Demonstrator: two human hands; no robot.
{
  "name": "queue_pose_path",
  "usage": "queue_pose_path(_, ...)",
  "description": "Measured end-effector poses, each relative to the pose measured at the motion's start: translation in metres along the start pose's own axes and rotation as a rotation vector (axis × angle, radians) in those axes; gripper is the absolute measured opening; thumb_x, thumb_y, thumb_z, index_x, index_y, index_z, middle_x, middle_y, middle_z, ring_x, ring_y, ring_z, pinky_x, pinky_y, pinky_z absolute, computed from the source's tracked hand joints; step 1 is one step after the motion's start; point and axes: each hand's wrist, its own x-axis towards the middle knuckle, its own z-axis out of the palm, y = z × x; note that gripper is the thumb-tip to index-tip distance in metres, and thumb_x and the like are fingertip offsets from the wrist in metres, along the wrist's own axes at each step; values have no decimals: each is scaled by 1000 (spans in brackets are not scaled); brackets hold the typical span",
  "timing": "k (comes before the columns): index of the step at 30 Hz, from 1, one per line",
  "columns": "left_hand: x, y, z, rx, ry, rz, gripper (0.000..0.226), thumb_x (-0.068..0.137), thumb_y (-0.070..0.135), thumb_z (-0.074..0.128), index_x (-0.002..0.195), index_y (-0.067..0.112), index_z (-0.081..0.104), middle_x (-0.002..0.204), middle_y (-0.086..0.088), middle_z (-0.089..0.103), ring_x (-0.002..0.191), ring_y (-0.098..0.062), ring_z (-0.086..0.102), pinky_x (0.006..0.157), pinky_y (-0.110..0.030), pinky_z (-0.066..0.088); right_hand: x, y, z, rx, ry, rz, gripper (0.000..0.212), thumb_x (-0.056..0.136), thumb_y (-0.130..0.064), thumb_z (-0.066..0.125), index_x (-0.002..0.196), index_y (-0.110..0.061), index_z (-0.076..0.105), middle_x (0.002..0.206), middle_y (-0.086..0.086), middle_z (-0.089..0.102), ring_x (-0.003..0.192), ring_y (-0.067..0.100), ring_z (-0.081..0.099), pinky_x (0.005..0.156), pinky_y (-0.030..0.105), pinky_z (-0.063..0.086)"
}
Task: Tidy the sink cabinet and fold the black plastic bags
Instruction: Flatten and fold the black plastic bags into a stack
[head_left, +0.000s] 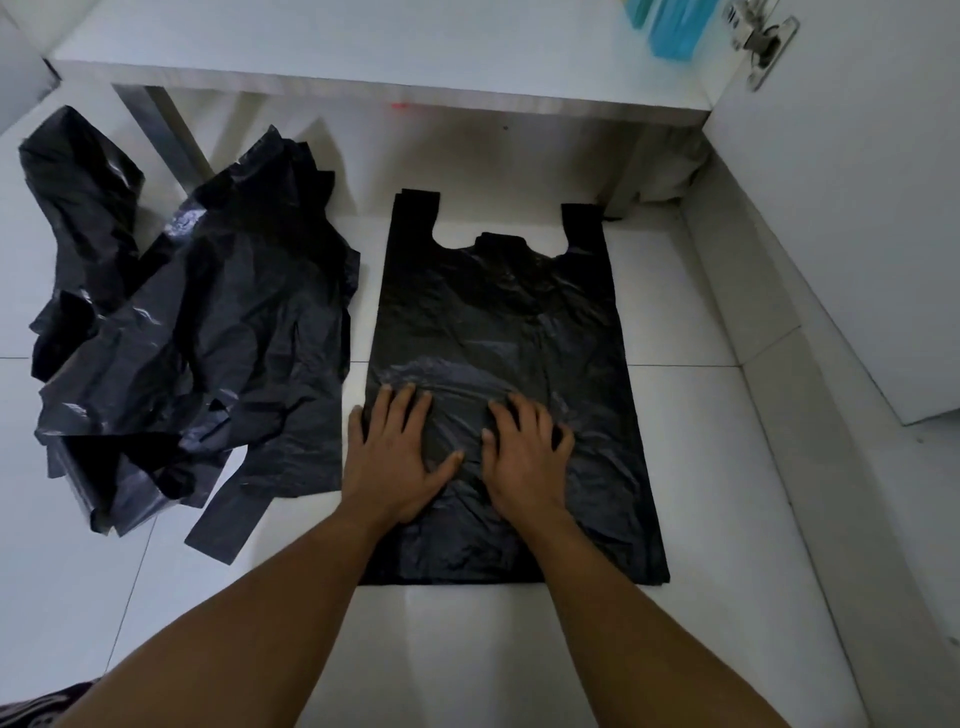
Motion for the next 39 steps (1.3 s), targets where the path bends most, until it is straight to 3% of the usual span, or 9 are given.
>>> queue_pose_path(6,-4,1,-2,18,-34,-2,106,80,91,24,160,22,20,167,-2,15,155,-23,2,123,-55,5,-4,58,-21,-70,-139,140,59,101,-58,18,155,-34,22,165,-4,12,152,23,5,115,66,-2)
queue_pose_path(12,-3,2,-4,28,-56,-2,113,75,97,20,160,22,19,168,-1,13,155,-23,1,123,-55,3,-6,137,-52,-21,-130,399,63,100,-62,11,157,-35,9,166,-9,3,152,27,-9,110,74,-7)
queue_pose_path(15,-2,2,-5,23,-48,0,118,71,99,19,160,22,21,167,-2,15,155,-24,3,122,-56,4,-4,127,-57,31,43,437,59,102,-55,24,154,-27,26,162,0,22,151,27,9,114,68,2)
queue_pose_path(17,-1,3,-4,13,-53,-6,119,70,100,21,159,22,21,167,-2,16,155,-24,3,122,-57,4,-4,99,-54,39,125,263,50,99,-50,33,140,-26,47,147,2,44,137,27,34,109,57,23)
queue_pose_path(19,0,5,-5,-1,-56,-21,120,68,100,23,159,22,22,166,-2,17,155,-25,4,122,-58,5,-7,69,-43,36,88,79,42,94,-48,40,125,-27,60,132,0,54,122,26,46,99,49,33)
queue_pose_path(24,5,16,-14,-6,-122,-58,129,60,103,26,160,21,18,167,-4,14,155,-26,-1,119,-64,-3,-17,50,-25,11,-14,32,36,96,-42,51,128,-27,60,135,-1,53,126,23,44,103,49,30)
queue_pose_path(27,1,23,-20,80,-47,-3,126,67,99,27,160,14,18,168,-8,12,155,-31,-5,117,-68,-9,-17,53,-26,-2,-30,16,38,98,-43,48,132,-28,57,139,-1,50,130,22,41,106,48,27)
queue_pose_path(32,-15,31,-11,148,-47,97,108,79,87,27,155,12,34,165,-10,25,155,-32,10,117,-69,2,-16,47,-23,-26,-13,39,41,97,-45,38,129,-28,58,137,-1,51,128,22,42,104,50,28)
queue_pose_path(39,-24,29,3,66,-111,44,102,85,87,17,160,17,19,168,-3,10,156,-27,-2,119,-66,0,-27,55,-16,-17,-1,-10,40,99,-42,30,130,-30,54,141,-3,48,133,19,41,108,51,26)
